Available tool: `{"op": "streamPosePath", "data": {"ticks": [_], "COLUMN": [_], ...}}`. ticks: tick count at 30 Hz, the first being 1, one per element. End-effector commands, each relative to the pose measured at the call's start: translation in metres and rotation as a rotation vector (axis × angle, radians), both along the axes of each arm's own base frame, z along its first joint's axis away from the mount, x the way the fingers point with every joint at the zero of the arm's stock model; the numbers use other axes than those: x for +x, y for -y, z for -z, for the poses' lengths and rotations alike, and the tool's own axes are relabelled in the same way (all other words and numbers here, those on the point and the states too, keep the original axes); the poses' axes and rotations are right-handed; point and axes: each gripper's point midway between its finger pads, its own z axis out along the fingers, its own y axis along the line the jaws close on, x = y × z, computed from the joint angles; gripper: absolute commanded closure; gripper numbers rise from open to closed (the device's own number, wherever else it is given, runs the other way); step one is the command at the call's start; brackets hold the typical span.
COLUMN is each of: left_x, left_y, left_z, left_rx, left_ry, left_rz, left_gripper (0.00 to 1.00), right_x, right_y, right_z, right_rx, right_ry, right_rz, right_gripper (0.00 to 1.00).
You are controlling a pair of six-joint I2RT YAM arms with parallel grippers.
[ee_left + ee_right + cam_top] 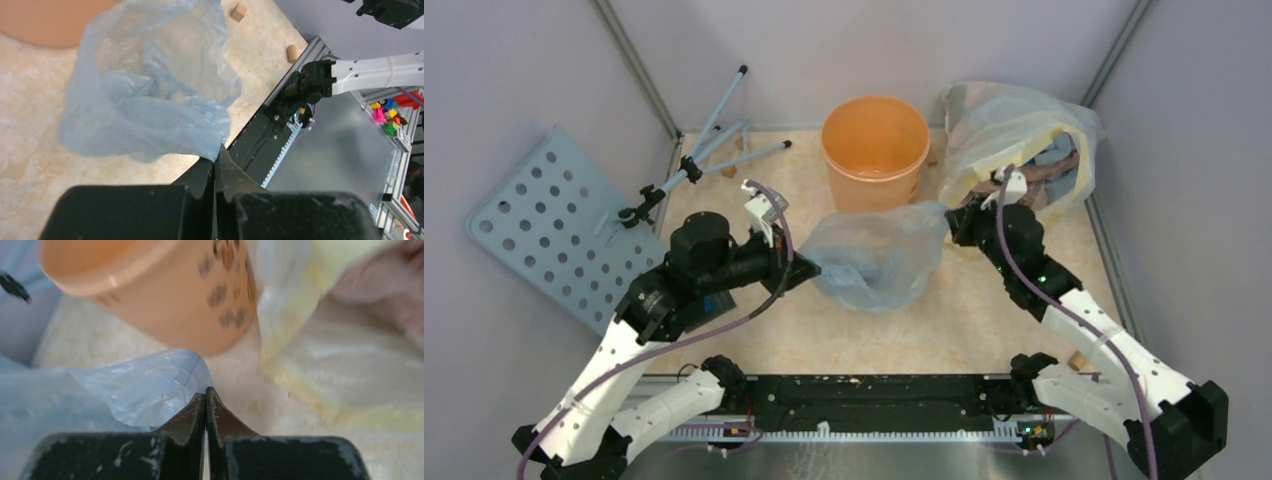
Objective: Put the trash bags into the trash bin
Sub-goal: Unfold the trash bag at the center of the board.
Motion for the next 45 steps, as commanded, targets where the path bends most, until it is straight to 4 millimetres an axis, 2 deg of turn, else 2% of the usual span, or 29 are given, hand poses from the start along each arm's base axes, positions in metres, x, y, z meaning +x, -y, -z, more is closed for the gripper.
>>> {"op": "streamPosePath", "data": {"ticks": [1, 2, 4, 6, 9, 14, 15, 16, 19, 20, 22, 26, 28, 31, 33, 36, 37, 39, 40, 43, 45], "left_x": [-0.005, -0.01, -0.017, -0.02, -0.015, -0.001, 0.004, 0.008, 0.02, 0.025, 0.028, 0.01, 0.006, 0.002, 0.0, -0.004, -0.005, -0.008, -0.009, -0.01, -0.007], "left_y": [-0.008, -0.008, -0.008, -0.008, -0.007, 0.009, 0.011, 0.012, 0.01, 0.007, 0.005, 0.013, 0.01, -0.003, -0.01, -0.012, -0.011, -0.007, -0.006, -0.003, -0.003], "left_z": [-0.04, -0.045, -0.048, -0.043, -0.027, 0.01, 0.019, 0.028, 0.042, 0.047, 0.057, 0.084, 0.099, 0.11, 0.115, 0.124, 0.129, 0.141, 0.148, 0.165, 0.17], "left_rx": [-0.039, -0.059, -0.09, -0.104, -0.09, -0.083, -0.075, -0.064, -0.045, -0.038, -0.067, -0.199, -0.24, -0.263, -0.267, -0.268, -0.262, -0.243, -0.229, -0.194, -0.185], "left_ry": [0.09, 0.096, 0.094, 0.083, 0.052, -0.018, -0.032, -0.047, -0.068, -0.078, -0.113, -0.195, -0.237, -0.247, -0.236, -0.249, -0.263, -0.305, -0.324, -0.363, -0.364], "left_rz": [-0.009, 0.003, 0.02, 0.025, 0.0, 0.007, -0.006, -0.019, -0.088, -0.131, -0.185, -0.151, -0.182, -0.249, -0.279, -0.279, -0.272, -0.254, -0.248, -0.243, -0.249], "left_gripper": [1.0, 1.0, 1.0, 1.0, 1.0, 1.0, 0.97, 0.89, 0.45, 0.35, 0.22, 0.16, 0.15, 0.14, 0.13, 0.13, 0.13, 0.13, 0.13, 0.12, 0.13], "right_x": [0.016, 0.015, 0.011, 0.006, -0.004, -0.02, -0.022, -0.025, -0.031, -0.033, -0.035, -0.036, -0.035, -0.034, -0.036, -0.05, -0.056, -0.064, -0.064, -0.068, -0.069], "right_y": [0.034, 0.041, 0.052, 0.062, 0.077, 0.077, 0.077, 0.077, 0.079, 0.078, 0.071, 0.051, 0.045, 0.036, 0.021, -0.014, -0.025, -0.042, -0.047, -0.064, -0.075], "right_z": [-0.115, -0.122, -0.122, -0.112, -0.083, -0.04, -0.033, -0.029, -0.017, -0.013, -0.006, -0.001, -0.003, -0.009, -0.015, -0.02, -0.015, -0.004, 0.005, 0.028, 0.033], "right_rx": [0.019, 0.012, -0.006, -0.002, 0.039, 0.086, 0.087, 0.094, 0.117, 0.13, 0.163, 0.231, 0.256, 0.26, 0.2, 0.084, 0.065, 0.013, -0.028, -0.203, -0.284], "right_ry": [0.265, 0.273, 0.26, 0.234, 0.188, 0.129, 0.124, 0.124, 0.116, 0.11, 0.091, 0.086, 0.086, 0.091, 0.117, 0.142, 0.129, 0.098, 0.077, 0.03, 0.038], "right_rz": [0.179, 0.204, 0.248, 0.296, 0.381, 0.369, 0.362, 0.359, 0.362, 0.358, 0.331, 0.246, 0.223, 0.178, 0.058, -0.226, -0.316, -0.43, -0.45, -0.516, -0.546], "right_gripper": [1.0, 1.0, 1.0, 1.0, 1.0, 1.0, 1.0, 0.98, 0.94, 0.94, 0.94, 0.95, 0.97, 0.96, 0.86, 0.57, 0.45, 0.08, 0.02, 0.01, 0.01]}}
